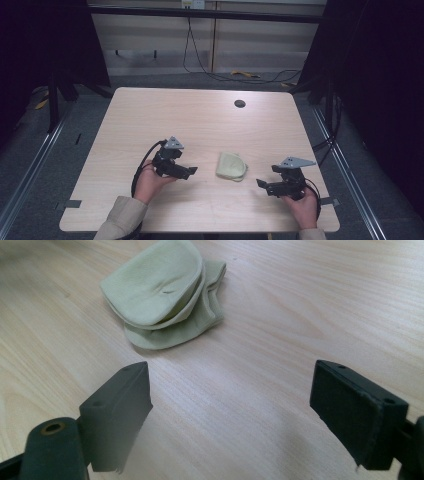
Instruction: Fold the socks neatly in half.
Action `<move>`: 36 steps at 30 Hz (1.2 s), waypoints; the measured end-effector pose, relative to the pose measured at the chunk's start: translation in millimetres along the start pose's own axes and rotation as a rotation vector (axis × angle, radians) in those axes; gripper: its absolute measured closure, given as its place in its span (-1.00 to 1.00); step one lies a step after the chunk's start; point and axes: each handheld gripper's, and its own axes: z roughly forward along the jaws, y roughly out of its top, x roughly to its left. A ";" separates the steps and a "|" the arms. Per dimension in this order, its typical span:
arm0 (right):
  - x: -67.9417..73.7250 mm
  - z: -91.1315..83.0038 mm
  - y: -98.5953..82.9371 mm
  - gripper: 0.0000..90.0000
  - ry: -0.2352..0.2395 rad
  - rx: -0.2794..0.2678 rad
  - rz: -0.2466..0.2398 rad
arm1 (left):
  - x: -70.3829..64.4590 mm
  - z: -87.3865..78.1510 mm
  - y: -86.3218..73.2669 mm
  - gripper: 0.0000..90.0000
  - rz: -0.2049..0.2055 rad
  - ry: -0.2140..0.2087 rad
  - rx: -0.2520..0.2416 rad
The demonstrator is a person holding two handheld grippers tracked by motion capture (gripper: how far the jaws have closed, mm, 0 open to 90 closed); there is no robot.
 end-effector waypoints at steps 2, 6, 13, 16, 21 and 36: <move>-0.3 0.0 -0.4 -0.65 -0.001 0.003 0.000 | 1.4 -1.1 -2.2 -0.64 -0.004 0.002 -0.001; -2.5 -1.5 -1.8 -0.66 -0.002 0.015 -0.001 | 5.6 -3.7 -9.3 -0.65 -0.007 0.005 0.000; -7.1 -5.2 -6.8 -0.66 -0.016 0.025 -0.014 | 13.4 -7.9 -21.0 -0.65 -0.017 0.018 0.006; -8.6 -5.9 -9.3 -0.66 -0.012 0.037 -0.030 | 16.9 -9.9 -27.2 -0.65 -0.021 0.028 0.010; -9.5 -5.0 -12.4 -0.66 -0.018 0.058 -0.056 | 23.4 -13.1 -38.1 -0.67 -0.035 0.038 0.021; -14.7 -2.0 -17.9 -0.67 -0.039 0.078 -0.052 | 36.7 -29.4 -61.9 -0.71 -0.016 0.107 0.023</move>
